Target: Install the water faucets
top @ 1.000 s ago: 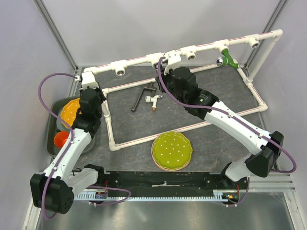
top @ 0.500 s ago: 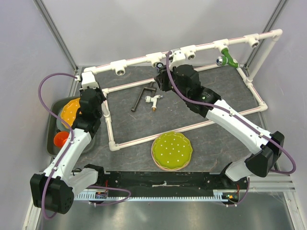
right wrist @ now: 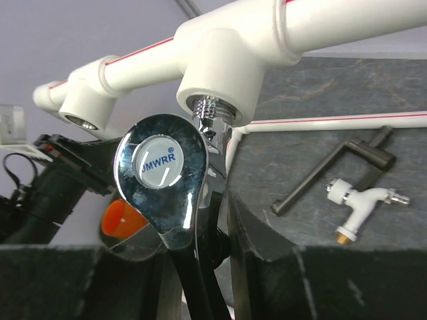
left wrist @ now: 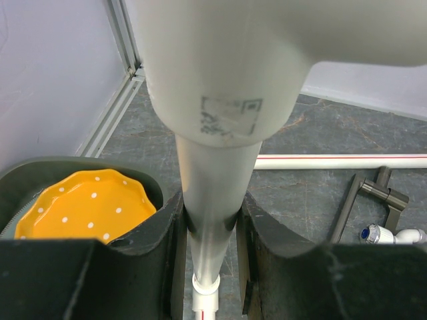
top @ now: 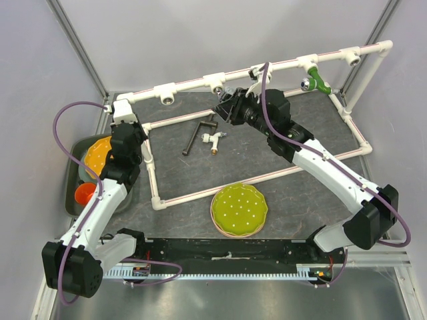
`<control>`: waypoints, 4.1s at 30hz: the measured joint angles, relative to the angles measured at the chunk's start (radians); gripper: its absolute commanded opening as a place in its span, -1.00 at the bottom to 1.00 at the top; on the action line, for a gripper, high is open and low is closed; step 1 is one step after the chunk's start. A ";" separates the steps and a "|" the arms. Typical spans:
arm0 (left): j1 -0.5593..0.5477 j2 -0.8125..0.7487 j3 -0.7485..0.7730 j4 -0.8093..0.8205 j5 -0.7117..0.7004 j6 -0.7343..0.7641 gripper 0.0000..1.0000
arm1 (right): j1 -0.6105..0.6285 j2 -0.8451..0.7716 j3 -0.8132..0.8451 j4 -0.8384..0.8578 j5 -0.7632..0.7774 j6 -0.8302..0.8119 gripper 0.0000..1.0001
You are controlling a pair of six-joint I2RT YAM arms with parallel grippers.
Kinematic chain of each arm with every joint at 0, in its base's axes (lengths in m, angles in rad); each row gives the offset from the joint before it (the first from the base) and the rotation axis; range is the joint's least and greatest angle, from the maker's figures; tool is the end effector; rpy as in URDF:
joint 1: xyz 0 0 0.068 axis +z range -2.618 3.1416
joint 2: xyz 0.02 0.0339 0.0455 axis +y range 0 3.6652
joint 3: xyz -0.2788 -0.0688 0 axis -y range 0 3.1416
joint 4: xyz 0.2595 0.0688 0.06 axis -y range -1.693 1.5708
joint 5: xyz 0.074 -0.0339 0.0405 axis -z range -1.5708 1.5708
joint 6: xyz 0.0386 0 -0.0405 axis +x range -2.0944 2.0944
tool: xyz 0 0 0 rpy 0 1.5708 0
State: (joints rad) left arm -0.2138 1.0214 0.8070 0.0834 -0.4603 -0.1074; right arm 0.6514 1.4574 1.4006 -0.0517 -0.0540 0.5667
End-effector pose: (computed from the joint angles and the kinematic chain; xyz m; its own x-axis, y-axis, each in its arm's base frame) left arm 0.2464 -0.0359 0.3405 -0.1012 -0.0763 -0.9919 -0.2526 0.9664 -0.0486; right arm 0.2873 0.2216 0.4235 -0.4206 0.3534 -0.8356 -0.5005 0.6777 0.5386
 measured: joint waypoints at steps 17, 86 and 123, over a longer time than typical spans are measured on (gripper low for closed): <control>-0.001 -0.008 0.000 -0.011 0.016 0.000 -0.97 | -0.098 -0.016 -0.246 0.447 -0.237 0.389 -1.00; -0.004 -0.021 0.000 -0.032 0.019 -0.008 -0.97 | -0.122 -0.069 -0.171 0.306 -0.081 0.266 0.05; -0.004 -0.023 0.000 -0.034 0.022 -0.008 -0.97 | -0.117 -0.093 -0.359 0.608 -0.011 0.710 0.84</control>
State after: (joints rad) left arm -0.2176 0.9989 0.8070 0.0490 -0.4385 -0.1158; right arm 0.5346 1.3643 1.0420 0.5568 -0.0650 1.2766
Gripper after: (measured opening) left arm 0.355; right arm 0.800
